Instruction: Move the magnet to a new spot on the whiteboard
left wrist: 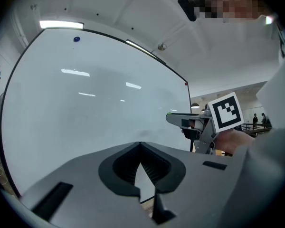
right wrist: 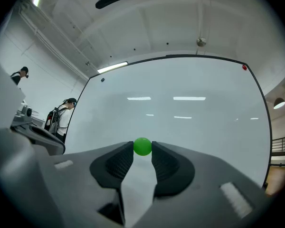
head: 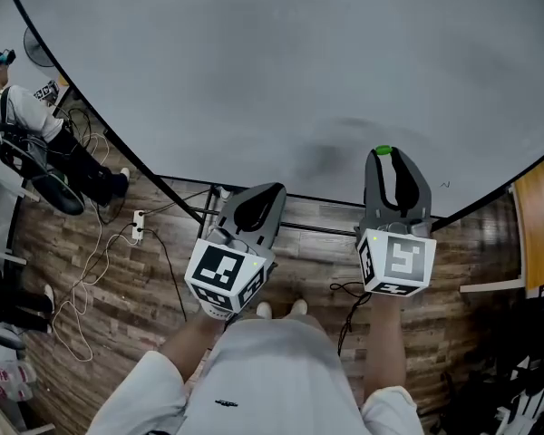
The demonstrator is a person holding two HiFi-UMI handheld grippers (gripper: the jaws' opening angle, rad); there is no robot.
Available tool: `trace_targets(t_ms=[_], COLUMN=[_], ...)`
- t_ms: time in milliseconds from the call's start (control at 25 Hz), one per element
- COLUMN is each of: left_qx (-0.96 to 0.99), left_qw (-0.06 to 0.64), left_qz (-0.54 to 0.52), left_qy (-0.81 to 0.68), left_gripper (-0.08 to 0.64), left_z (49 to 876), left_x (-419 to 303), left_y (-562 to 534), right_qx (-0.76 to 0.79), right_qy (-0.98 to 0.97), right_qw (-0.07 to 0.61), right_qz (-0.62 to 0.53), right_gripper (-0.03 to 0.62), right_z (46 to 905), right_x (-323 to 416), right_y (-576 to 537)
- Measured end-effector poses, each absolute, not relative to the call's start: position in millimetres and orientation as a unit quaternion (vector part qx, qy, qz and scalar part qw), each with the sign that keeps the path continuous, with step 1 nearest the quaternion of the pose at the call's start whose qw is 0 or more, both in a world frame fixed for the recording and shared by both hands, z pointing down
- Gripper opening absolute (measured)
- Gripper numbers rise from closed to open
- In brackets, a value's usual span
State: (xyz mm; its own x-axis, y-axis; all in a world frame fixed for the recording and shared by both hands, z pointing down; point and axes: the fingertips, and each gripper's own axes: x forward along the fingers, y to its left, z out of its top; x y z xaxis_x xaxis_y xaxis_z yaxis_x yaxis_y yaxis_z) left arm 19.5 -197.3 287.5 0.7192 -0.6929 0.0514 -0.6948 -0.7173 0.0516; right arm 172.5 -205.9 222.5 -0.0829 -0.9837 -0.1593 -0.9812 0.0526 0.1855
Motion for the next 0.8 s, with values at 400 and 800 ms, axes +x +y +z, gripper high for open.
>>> trace_targets(t_ms=[400, 800], left_qx=[0.927, 0.928], left_qw=[0.023, 0.025], left_qz=[0.006, 0.004], left_qy=[-0.375, -0.373], left_gripper=[0.006, 0.006], left_z=[269, 265], left_x=[34, 40], left_y=[-226, -253], right_qx=[0.694, 0.714], right_qy=[-0.708, -0.689], right_qw=[0.019, 0.048], right_qz=[-0.129, -0.115], right_gripper=[0.13, 0.13], right_z=[197, 200], right_x=[179, 192], right_y=[-251, -290])
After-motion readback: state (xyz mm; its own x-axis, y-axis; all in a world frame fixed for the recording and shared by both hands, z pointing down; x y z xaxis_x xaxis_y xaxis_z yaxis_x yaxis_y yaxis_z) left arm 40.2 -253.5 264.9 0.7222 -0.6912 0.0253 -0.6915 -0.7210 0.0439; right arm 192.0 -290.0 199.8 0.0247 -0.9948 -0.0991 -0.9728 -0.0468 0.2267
